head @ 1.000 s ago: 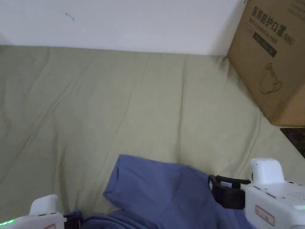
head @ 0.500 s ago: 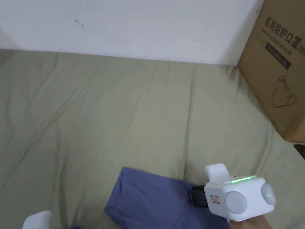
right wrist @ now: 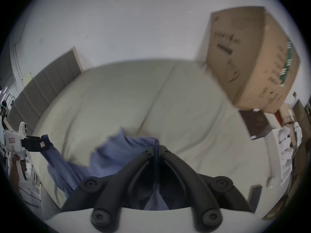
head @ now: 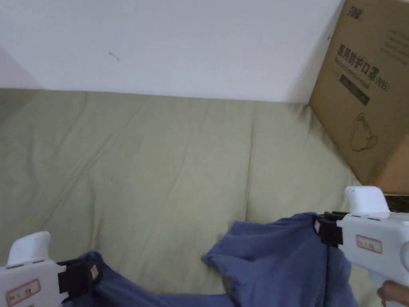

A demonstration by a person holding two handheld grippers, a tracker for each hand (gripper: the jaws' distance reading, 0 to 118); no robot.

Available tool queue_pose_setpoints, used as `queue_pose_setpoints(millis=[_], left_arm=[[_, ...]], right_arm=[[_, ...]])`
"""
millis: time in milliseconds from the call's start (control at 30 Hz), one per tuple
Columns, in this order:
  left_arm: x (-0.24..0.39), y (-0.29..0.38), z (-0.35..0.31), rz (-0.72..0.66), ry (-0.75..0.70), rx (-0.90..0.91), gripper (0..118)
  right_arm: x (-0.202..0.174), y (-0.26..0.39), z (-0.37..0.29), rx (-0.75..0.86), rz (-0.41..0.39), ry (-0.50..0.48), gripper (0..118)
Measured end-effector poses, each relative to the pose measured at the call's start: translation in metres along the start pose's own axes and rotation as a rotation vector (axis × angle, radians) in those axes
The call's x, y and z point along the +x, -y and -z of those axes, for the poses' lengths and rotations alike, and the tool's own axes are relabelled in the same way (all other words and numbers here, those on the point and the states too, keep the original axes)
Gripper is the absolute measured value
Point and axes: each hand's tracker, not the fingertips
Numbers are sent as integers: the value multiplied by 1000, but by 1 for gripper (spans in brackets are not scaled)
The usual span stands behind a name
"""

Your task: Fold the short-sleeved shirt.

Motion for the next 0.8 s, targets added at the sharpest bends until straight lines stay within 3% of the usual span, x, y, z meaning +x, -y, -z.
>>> queue_pose_setpoints(millis=[267, 467, 700, 800], left_arm=[[41, -88, -86, 175, 6, 249, 5], [78, -172, -129, 249, -11, 385, 5], [143, -263, -145, 339, -91, 462, 5], [128, -320, -128, 335, -119, 485, 5]], right_arm=[[44, -63, -124, 343, 150, 29, 3], [52, -136, -161, 498, 135, 20, 3], [44, -237, -157, 578, 106, 31, 3], [44, -278, -147, 608, 123, 33, 3]])
